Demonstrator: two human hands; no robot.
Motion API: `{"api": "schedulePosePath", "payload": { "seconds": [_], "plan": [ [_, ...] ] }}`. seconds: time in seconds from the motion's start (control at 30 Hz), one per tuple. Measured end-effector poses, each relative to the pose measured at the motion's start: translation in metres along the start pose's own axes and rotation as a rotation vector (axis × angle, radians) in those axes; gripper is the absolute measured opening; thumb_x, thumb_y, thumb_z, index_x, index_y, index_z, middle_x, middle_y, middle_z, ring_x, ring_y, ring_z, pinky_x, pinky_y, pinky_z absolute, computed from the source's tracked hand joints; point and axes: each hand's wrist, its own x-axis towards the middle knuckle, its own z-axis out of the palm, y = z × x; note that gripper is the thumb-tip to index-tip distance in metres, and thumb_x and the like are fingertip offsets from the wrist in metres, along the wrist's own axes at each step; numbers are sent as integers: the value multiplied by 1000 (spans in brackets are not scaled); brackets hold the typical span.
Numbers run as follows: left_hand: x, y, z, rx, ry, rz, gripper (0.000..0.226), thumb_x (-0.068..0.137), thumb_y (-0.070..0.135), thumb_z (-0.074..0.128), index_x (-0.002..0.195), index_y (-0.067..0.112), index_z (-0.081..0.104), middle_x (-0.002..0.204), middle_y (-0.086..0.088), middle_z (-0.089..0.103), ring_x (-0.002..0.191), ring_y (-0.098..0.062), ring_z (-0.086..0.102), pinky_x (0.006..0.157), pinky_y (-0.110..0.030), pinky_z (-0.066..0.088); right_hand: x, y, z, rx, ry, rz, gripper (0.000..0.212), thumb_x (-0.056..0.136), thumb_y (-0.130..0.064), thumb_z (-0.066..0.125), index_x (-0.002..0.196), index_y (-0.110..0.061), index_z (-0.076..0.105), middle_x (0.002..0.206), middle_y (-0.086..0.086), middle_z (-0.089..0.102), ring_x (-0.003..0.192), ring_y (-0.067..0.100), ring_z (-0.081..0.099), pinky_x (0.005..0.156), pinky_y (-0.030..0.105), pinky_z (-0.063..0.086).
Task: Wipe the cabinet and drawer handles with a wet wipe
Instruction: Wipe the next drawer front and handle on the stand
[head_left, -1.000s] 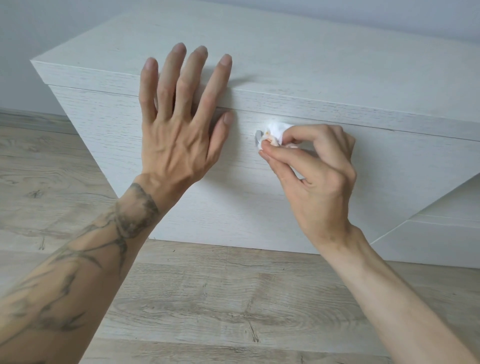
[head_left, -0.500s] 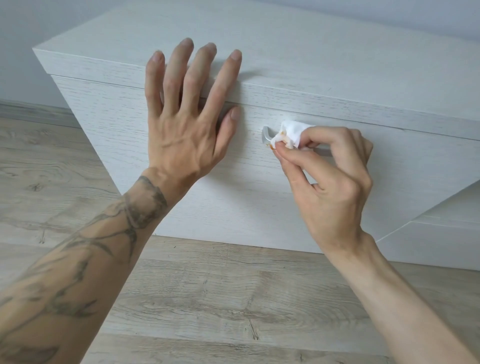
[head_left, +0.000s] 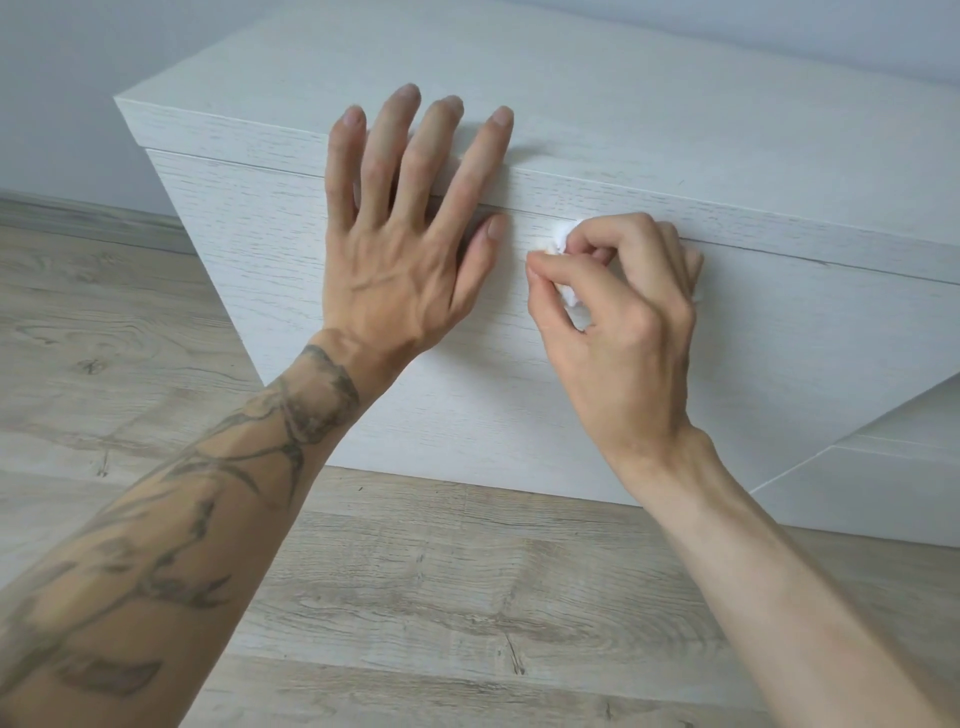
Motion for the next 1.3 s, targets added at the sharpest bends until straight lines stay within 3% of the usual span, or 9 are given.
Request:
{"api": "schedulePosePath", "payload": {
  "seconds": [0.23, 0.5, 0.67, 0.8, 0.97, 1.07, 1.13, 1.3],
  "plan": [
    [-1, 1, 1, -10, 9, -6, 54, 112, 42, 37, 160, 18, 39, 150, -17, 58, 146, -36, 36, 128, -50, 13, 4, -3, -8, -47, -29, 33, 9, 93, -12, 79, 85, -16, 82, 92, 3, 72, 80, 25, 68, 88, 40, 36],
    [-1, 2, -2, -14, -6, -8, 53, 112, 41, 37, 159, 17, 41, 149, -18, 58, 145, -36, 38, 125, -54, 20, -2, -2, -15, -29, -24, -13, 13, 94, -7, 78, 84, -14, 80, 94, 1, 73, 81, 25, 68, 85, 40, 36],
    [0, 1, -1, -27, -5, -13, 53, 112, 41, 36, 160, 17, 40, 149, -18, 58, 145, -36, 36, 127, -51, 15, 3, 1, -11, -11, -60, -50, 11, 94, -6, 78, 85, -12, 80, 94, 2, 73, 83, 26, 67, 83, 38, 37],
    [-1, 1, 0, -26, -8, -16, 54, 112, 42, 36, 160, 17, 40, 149, -19, 57, 146, -36, 35, 127, -50, 12, -9, 10, -31, 48, -25, -4, 8, 94, -5, 80, 88, -8, 82, 92, 5, 75, 84, 27, 68, 80, 36, 43],
    [0, 1, -1, -29, -4, -20, 53, 112, 42, 36, 158, 17, 43, 148, -19, 58, 145, -36, 35, 127, -50, 13, -11, 16, -54, 89, 2, 174, 3, 95, -8, 81, 95, -7, 83, 96, 9, 73, 86, 21, 69, 79, 44, 55],
    [0, 1, -1, -30, -6, -17, 53, 112, 42, 35, 159, 17, 41, 148, -19, 58, 146, -36, 36, 127, -50, 12, 1, 1, -46, 245, -29, 184, 10, 96, -8, 80, 105, -7, 80, 102, 7, 73, 93, 10, 68, 83, 30, 56],
    [0, 0, 0, -33, -7, -19, 53, 112, 42, 35, 159, 17, 40, 148, -18, 57, 146, -36, 35, 127, -50, 12, 7, -9, -31, 252, -89, 136, 16, 95, -9, 81, 111, -9, 80, 102, 6, 73, 92, 14, 68, 84, 34, 56],
    [0, 1, 0, -39, -2, -19, 52, 111, 39, 39, 158, 17, 41, 147, -18, 58, 144, -36, 37, 125, -53, 18, 6, -9, -9, 12, -129, 2, 7, 95, -13, 79, 100, -17, 83, 98, -1, 74, 93, 31, 65, 80, 43, 37]
  ]
}}
